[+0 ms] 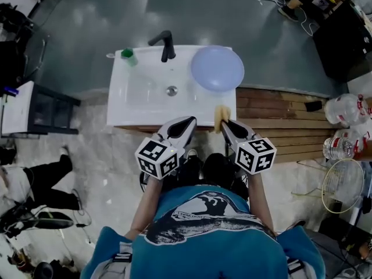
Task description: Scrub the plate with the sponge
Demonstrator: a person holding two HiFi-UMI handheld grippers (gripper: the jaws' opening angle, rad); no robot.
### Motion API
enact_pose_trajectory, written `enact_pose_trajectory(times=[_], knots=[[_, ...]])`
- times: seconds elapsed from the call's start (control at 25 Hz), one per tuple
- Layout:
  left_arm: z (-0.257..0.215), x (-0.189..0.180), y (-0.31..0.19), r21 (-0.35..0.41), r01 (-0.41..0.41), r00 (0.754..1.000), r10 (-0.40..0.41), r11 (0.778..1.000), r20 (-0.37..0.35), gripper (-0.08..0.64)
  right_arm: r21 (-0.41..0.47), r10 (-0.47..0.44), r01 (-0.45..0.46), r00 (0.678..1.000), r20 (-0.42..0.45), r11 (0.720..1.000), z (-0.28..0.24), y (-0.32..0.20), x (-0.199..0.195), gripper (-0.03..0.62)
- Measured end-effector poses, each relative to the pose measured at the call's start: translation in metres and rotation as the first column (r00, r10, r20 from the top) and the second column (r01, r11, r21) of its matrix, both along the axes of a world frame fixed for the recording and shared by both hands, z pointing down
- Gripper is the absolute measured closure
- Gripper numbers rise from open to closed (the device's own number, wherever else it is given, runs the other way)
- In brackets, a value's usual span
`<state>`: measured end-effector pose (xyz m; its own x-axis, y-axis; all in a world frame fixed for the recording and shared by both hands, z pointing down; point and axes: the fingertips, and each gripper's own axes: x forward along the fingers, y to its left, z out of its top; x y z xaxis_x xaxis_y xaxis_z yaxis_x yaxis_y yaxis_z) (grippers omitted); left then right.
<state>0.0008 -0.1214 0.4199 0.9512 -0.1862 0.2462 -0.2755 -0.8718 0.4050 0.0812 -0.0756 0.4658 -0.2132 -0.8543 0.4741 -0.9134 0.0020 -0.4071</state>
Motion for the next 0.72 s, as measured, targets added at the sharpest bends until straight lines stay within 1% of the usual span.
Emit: enact_pose_trajectory(times=[0.2, 0.28, 0.44, 0.6, 0.72], knots=[[0.01, 0.008, -0.008, -0.047, 0.029, 1.0, -0.029, 0.999, -0.008, 0.548, -0.016, -0.002, 0.002, 1.0, -0.001, 1.0, 0.005, -0.008, 0.015, 0.558], [0.014, 0.013, -0.011, -0.062, 0.042, 0.999, -0.042, 0.997, -0.009, 0.536, -0.018, -0.009, 0.008, 1.0, -0.007, 1.0, 0.006, -0.015, 0.025, 0.558], [0.027, 0.025, -0.026, -0.094, 0.08, 0.997, -0.079, 0.992, 0.016, 0.511, -0.032, -0.031, 0.031, 0.999, -0.019, 0.999, 0.013, -0.036, 0.053, 0.558], [0.044, 0.04, -0.05, -0.153, 0.153, 0.988, -0.149, 0.976, 0.038, 0.456, -0.07, -0.098, 0.094, 0.994, -0.053, 0.993, 0.026, -0.067, 0.084, 0.558], [0.06, 0.056, -0.068, -0.174, 0.208, 0.978, -0.2, 0.963, 0.065, 0.425, -0.098, -0.163, 0.154, 0.982, -0.098, 0.983, 0.034, -0.095, 0.112, 0.558]])
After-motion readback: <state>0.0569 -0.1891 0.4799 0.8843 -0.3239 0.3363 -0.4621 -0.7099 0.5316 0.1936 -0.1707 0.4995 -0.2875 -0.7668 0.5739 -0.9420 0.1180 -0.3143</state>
